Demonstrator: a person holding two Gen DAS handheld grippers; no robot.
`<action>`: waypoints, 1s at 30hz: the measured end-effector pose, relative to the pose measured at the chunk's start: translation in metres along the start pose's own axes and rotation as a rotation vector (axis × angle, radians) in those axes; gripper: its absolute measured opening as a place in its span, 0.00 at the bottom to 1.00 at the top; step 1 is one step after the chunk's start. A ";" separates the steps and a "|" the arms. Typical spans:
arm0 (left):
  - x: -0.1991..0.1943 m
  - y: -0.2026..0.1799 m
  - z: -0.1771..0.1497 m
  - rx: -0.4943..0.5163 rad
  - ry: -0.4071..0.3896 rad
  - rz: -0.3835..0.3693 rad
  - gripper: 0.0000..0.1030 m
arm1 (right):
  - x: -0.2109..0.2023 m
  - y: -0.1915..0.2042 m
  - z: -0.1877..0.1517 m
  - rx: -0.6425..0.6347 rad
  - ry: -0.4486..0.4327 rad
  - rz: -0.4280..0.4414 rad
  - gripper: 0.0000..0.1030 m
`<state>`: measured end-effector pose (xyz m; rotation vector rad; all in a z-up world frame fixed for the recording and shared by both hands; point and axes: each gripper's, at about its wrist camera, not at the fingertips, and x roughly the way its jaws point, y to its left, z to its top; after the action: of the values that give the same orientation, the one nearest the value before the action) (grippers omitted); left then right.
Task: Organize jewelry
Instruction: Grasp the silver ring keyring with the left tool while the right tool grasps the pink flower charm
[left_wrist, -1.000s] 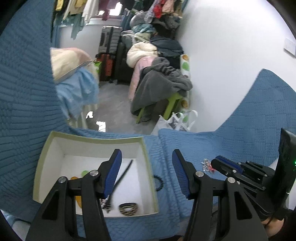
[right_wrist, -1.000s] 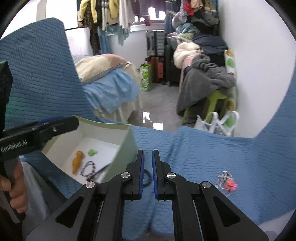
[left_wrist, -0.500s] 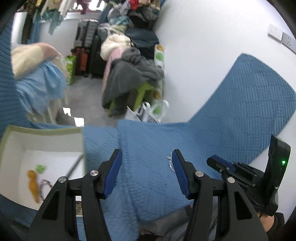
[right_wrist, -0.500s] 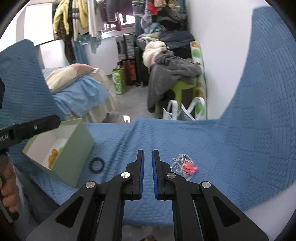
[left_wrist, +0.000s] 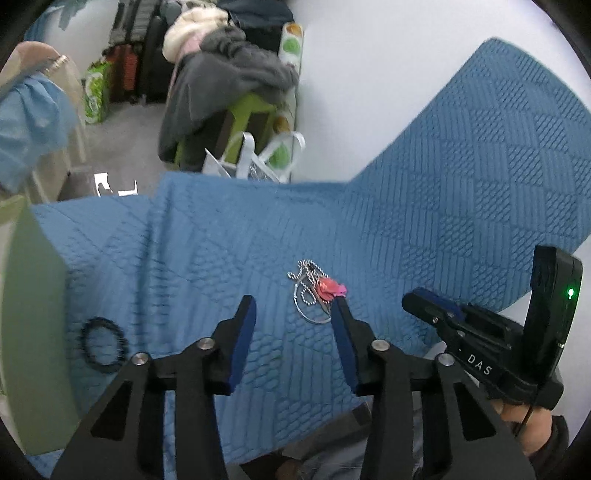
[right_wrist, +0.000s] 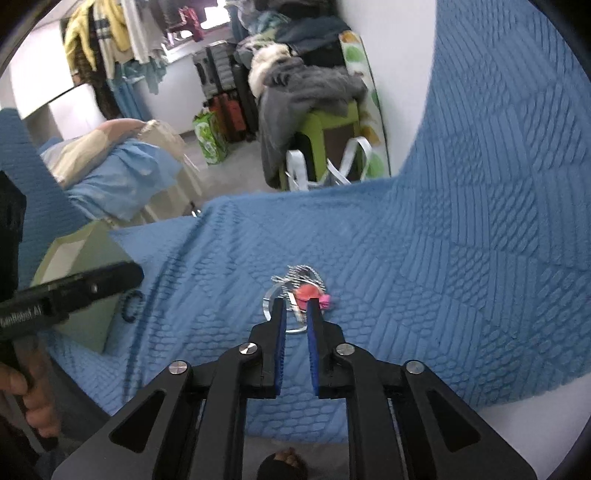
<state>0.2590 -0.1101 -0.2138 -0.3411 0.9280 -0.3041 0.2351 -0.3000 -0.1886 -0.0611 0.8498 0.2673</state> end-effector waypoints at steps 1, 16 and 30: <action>0.007 0.000 -0.001 -0.001 0.012 0.001 0.37 | 0.007 -0.003 0.001 -0.002 0.014 0.004 0.22; 0.086 0.009 0.002 -0.102 0.118 -0.028 0.27 | 0.100 -0.021 0.008 -0.024 0.227 0.081 0.22; 0.107 0.009 -0.003 -0.072 0.146 -0.008 0.27 | 0.107 -0.027 0.012 -0.014 0.217 0.072 0.30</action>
<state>0.3180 -0.1453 -0.2963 -0.3923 1.0833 -0.3068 0.3182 -0.3016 -0.2628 -0.0740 1.0673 0.3381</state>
